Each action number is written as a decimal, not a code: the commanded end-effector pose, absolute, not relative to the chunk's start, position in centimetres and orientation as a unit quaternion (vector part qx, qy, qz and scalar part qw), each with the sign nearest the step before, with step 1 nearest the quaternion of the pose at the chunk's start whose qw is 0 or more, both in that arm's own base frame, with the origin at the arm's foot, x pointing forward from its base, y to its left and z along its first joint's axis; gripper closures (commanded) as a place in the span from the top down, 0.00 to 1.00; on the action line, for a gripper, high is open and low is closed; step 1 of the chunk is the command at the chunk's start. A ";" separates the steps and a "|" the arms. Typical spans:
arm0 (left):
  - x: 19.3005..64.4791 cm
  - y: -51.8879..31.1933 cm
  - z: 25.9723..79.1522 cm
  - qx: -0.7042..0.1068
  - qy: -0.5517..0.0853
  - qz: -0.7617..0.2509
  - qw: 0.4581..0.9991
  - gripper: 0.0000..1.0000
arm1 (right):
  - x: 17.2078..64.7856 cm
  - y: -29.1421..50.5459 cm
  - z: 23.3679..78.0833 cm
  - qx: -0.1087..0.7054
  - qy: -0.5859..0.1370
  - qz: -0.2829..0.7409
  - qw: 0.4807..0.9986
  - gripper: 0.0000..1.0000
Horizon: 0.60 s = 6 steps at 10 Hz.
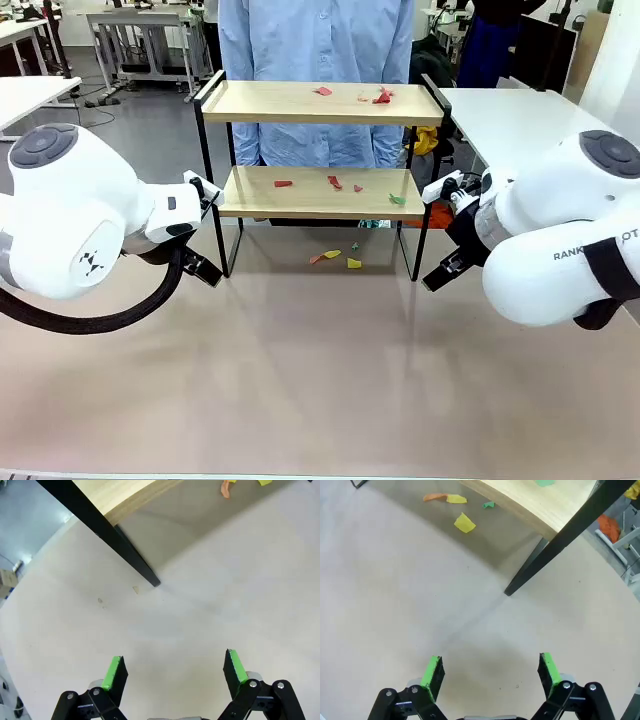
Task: Clean the shelf.
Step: Pick up the Duster handed by the human.
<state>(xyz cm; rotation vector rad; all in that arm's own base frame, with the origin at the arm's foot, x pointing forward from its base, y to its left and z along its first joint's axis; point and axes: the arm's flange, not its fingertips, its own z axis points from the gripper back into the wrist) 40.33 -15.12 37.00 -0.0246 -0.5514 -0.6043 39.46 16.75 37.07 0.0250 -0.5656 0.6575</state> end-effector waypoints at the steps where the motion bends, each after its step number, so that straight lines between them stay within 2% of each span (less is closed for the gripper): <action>1: 40.3 -15.1 37.0 -0.012 -0.268 -0.294 0.917 1.00 | 39.5 16.7 37.1 0.012 -0.274 0.319 0.907 1.00; 6: 40.3 -15.1 37.0 -0.012 -0.268 -0.294 0.917 1.00 | 39.5 16.7 37.1 0.012 -0.274 0.319 0.907 1.00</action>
